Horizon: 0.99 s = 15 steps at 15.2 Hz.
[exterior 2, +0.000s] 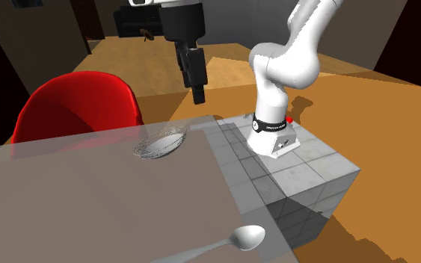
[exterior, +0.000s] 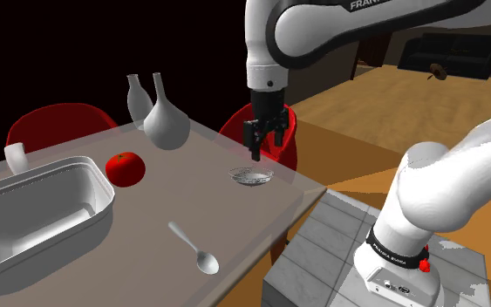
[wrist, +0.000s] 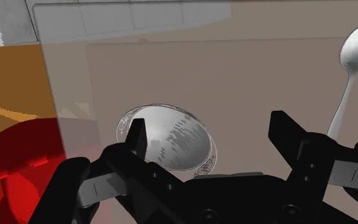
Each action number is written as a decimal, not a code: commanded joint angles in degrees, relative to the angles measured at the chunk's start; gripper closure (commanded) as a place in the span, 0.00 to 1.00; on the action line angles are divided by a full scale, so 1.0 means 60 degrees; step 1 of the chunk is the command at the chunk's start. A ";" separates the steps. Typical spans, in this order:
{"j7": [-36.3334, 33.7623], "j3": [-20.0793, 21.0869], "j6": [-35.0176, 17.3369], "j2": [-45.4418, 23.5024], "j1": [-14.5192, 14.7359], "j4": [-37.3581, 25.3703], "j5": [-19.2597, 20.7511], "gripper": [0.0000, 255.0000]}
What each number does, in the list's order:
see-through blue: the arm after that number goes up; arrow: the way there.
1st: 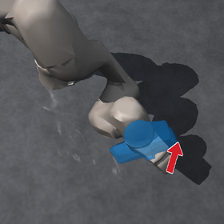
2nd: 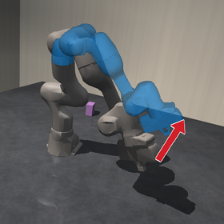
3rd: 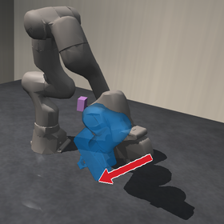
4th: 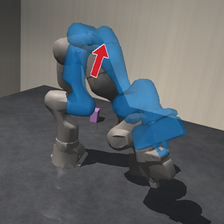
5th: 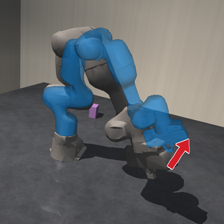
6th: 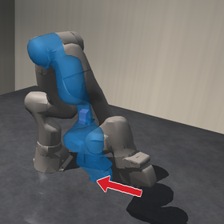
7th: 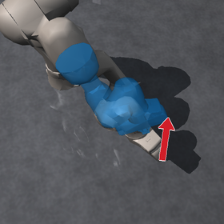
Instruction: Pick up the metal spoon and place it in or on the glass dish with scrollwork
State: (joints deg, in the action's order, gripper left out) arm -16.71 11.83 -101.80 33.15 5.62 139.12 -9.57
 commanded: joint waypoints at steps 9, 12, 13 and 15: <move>-0.1346 0.1310 -0.2227 -0.2701 0.0512 -0.0681 -0.0867 0.00; -0.1776 0.1665 -0.2820 -0.3652 0.0638 -0.1120 -0.0916 0.00; -0.1926 0.1774 -0.3007 -0.3980 0.0683 -0.1288 -0.0905 0.00; -0.2236 0.1977 -0.3362 -0.4648 0.0777 -0.1656 -0.0843 0.00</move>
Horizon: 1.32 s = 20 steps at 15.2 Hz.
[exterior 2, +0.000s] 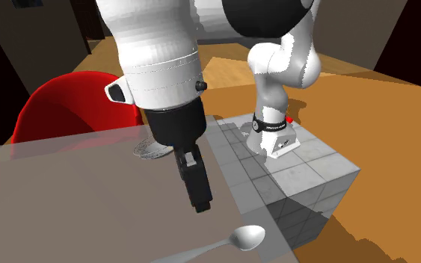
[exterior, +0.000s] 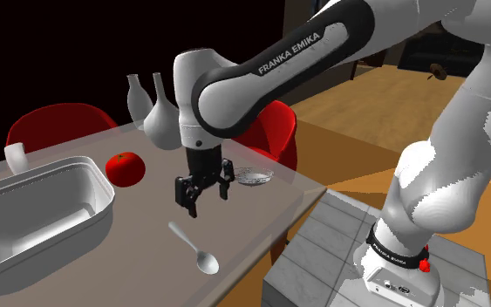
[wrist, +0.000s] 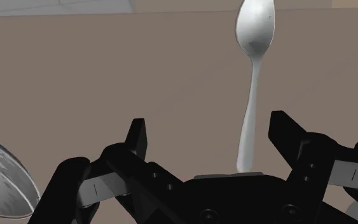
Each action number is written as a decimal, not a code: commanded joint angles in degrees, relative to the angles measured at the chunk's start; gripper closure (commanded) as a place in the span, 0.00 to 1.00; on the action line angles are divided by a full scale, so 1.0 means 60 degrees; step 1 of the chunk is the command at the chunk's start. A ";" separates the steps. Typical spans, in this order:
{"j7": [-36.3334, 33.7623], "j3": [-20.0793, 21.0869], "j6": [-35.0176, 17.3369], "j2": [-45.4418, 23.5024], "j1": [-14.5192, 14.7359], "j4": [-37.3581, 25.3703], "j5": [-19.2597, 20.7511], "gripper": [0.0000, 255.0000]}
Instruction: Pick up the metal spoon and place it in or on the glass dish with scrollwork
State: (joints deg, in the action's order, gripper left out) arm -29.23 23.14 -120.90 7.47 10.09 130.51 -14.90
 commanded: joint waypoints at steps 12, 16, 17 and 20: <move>-0.0990 0.0477 -0.1798 -0.2438 0.0457 -0.0767 0.0515 0.00; -0.0990 0.0476 -0.1798 -0.2438 0.0457 -0.0767 0.0515 0.00; -0.0990 0.0476 -0.1798 -0.2438 0.0457 -0.0767 0.0515 0.00; -0.0991 0.0476 -0.1797 -0.2437 0.0457 -0.0767 0.0515 0.00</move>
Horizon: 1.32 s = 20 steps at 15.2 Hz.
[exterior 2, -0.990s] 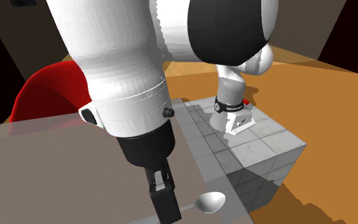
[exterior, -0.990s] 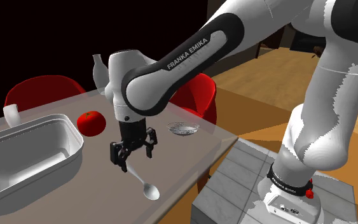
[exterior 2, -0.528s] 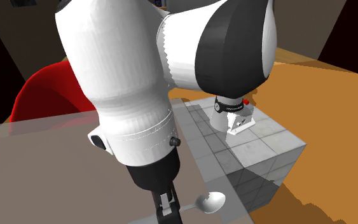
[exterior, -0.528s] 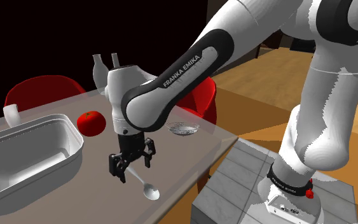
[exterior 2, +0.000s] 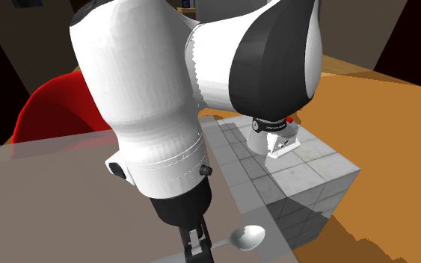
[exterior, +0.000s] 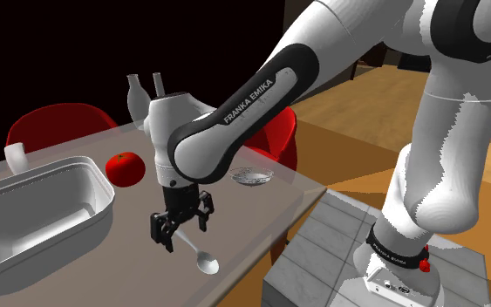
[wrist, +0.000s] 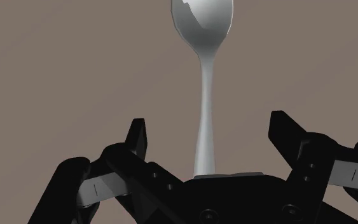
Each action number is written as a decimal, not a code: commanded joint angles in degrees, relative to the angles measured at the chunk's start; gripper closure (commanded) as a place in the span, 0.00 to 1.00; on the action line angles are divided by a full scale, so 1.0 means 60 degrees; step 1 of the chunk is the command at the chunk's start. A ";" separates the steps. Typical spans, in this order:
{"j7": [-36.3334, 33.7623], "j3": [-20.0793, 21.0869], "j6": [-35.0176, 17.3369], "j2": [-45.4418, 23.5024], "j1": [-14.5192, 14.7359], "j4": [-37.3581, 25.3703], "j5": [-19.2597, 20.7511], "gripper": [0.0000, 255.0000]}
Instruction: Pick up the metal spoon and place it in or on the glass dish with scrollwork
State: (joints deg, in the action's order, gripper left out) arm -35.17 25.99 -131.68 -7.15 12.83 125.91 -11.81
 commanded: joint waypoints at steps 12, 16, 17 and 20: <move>0.0003 0.0004 0.0248 0.0169 -0.0018 -0.0089 -0.0053 1.00; 0.0000 0.0007 0.0748 0.0486 -0.0054 -0.0292 -0.0143 1.00; -0.0003 0.0005 0.0873 0.0560 -0.0062 -0.0348 -0.0163 1.00; -0.0015 -0.0001 0.1250 0.0771 -0.0085 -0.0528 -0.0216 1.00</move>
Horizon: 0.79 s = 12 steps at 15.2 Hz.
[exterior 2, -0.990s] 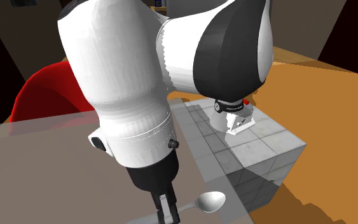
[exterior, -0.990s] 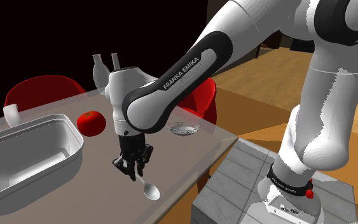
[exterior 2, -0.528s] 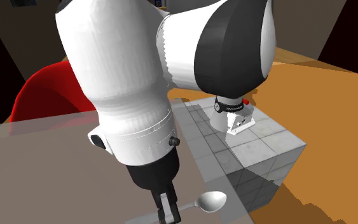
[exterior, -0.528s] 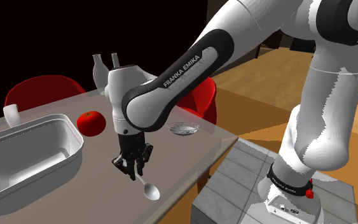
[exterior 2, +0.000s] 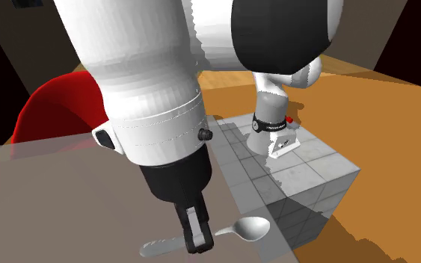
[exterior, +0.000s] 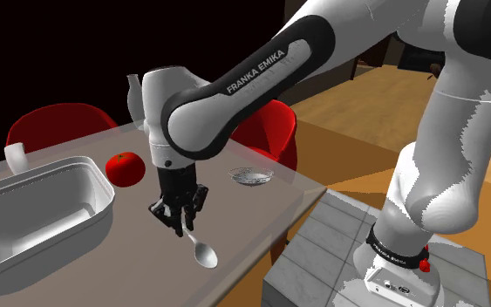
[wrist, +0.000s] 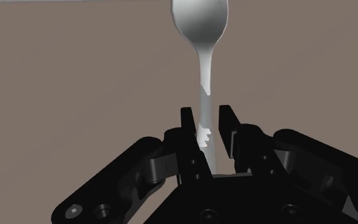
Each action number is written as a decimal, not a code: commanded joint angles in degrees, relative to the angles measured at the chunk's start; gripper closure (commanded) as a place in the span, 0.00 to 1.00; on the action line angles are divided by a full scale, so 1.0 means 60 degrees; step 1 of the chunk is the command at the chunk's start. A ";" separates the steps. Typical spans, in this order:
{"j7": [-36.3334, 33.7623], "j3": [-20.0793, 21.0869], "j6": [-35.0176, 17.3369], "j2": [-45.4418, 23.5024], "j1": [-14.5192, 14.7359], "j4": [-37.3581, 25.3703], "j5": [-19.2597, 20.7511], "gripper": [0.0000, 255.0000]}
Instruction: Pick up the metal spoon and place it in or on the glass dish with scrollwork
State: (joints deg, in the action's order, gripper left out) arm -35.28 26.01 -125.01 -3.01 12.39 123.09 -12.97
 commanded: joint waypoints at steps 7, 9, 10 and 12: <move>-0.0049 -0.0037 0.1017 0.0499 -0.0057 -0.0546 -0.0111 1.00; -0.0069 -0.0049 0.1268 0.0600 -0.0068 -0.0704 -0.0128 1.00; -0.0080 -0.0055 0.1393 0.0647 -0.0074 -0.0785 -0.0135 1.00; -0.0104 -0.0068 0.1643 0.0734 -0.0085 -0.0955 -0.0147 1.00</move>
State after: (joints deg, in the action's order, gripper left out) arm -35.86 25.64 -115.85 1.13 11.91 117.79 -13.81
